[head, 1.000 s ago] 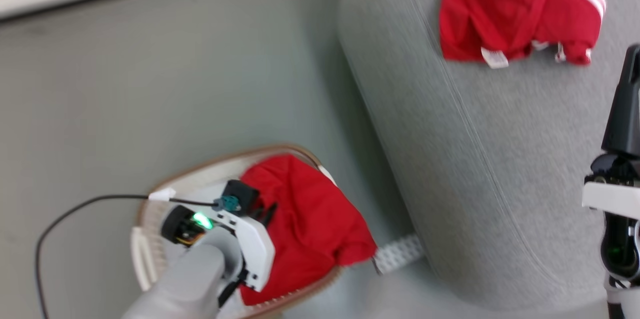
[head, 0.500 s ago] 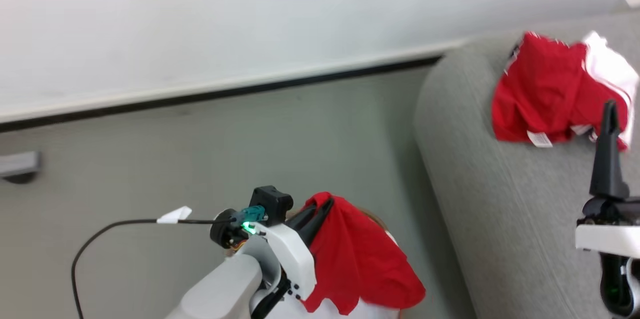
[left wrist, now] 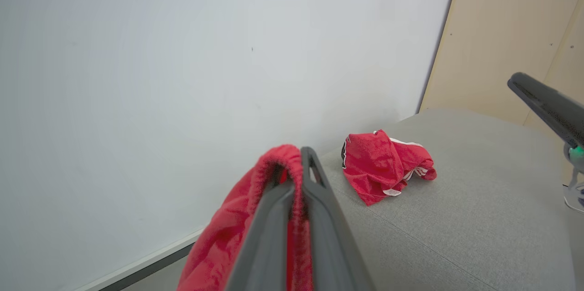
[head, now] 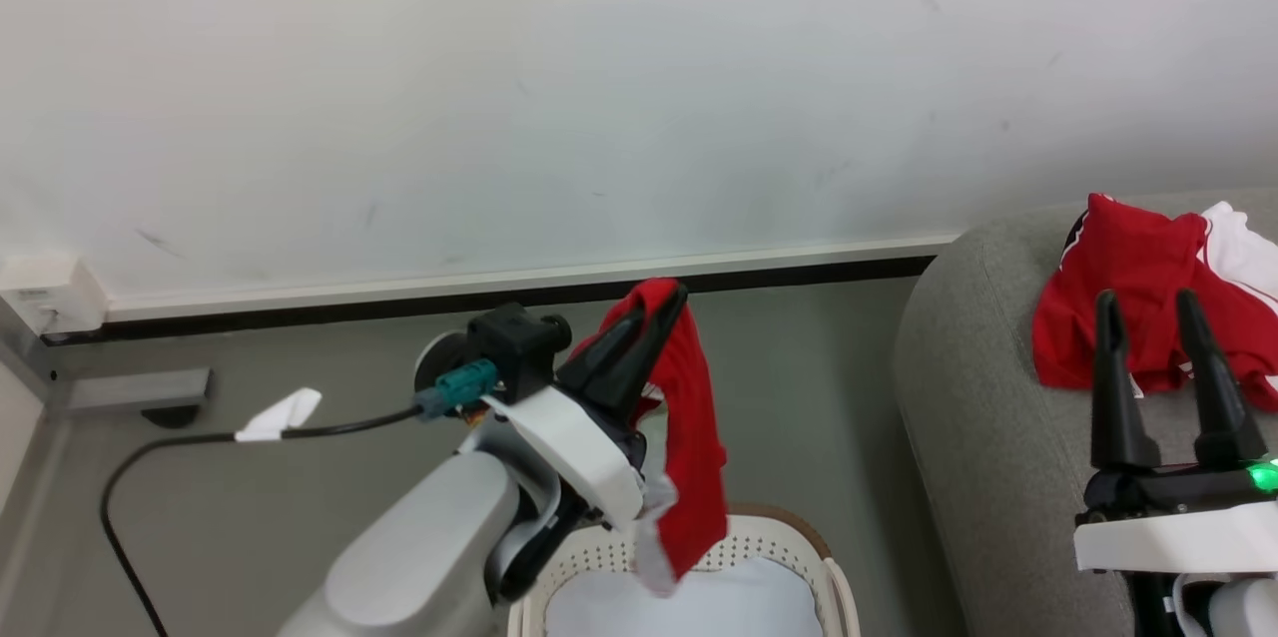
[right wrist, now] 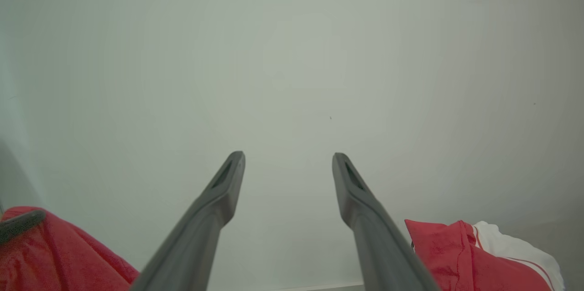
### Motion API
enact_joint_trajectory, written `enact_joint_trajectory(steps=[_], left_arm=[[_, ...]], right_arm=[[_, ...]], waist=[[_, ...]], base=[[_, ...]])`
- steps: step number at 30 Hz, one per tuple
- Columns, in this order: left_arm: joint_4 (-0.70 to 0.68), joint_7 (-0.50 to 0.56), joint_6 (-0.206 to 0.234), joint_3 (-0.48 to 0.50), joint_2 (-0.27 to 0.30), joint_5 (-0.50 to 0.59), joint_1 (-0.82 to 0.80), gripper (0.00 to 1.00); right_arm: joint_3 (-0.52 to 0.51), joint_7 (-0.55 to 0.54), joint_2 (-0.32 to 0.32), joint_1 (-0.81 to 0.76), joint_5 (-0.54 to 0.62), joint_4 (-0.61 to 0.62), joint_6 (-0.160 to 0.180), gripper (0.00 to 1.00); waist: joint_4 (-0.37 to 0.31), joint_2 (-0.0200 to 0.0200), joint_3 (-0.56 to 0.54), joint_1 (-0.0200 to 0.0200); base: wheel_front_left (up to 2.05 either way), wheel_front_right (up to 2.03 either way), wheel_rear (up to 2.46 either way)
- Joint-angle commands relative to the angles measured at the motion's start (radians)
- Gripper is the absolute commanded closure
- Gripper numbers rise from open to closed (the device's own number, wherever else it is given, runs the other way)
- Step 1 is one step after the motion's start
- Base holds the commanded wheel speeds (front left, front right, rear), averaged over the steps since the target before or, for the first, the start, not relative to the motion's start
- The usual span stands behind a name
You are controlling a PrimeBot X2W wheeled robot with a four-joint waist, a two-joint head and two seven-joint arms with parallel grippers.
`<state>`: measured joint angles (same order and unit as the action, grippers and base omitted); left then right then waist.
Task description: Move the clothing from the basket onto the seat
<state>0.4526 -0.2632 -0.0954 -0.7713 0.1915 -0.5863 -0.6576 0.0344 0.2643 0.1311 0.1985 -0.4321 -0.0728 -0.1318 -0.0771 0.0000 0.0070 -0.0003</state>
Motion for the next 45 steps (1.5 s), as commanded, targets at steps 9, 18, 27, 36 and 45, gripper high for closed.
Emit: enact_joint_trajectory(steps=[9,18,27,36,45], left_arm=[[-0.119,0.019,0.045,0.039,0.034,0.008,-0.053,1.0],[-0.186,0.044,0.08,0.042,0.042,-0.001,-0.043,1.0],[-0.217,0.044,0.088,0.03,0.045,-0.003,-0.024,1.0],[-0.199,0.041,0.074,-0.002,0.021,-0.005,-0.015,1.0],[-0.183,0.04,0.061,-0.029,-0.012,-0.013,-0.022,1.0]], right_arm=[[0.091,0.0,-0.009,-0.018,-0.011,-0.033,0.002,0.0],[0.142,0.0,-0.018,-0.016,-0.006,-0.047,0.002,0.0],[0.293,0.0,0.013,0.027,-0.013,-0.093,0.002,0.0],[0.568,0.0,0.017,0.116,-0.048,-0.183,0.002,0.0],[0.725,0.0,-0.006,0.19,-0.093,-0.346,0.002,0.0]], waist=[[0.005,0.0,-0.027,0.0003],[0.004,0.0,-0.028,0.0003],[0.002,0.0,-0.015,0.0003],[0.032,0.0,-0.015,0.0003],[0.096,0.0,-0.025,0.0003]], base=[[0.0,0.0,0.0],[0.0,0.0,0.0],[0.0,0.0,0.0],[0.0,0.0,0.0],[0.0,0.0,0.0]])
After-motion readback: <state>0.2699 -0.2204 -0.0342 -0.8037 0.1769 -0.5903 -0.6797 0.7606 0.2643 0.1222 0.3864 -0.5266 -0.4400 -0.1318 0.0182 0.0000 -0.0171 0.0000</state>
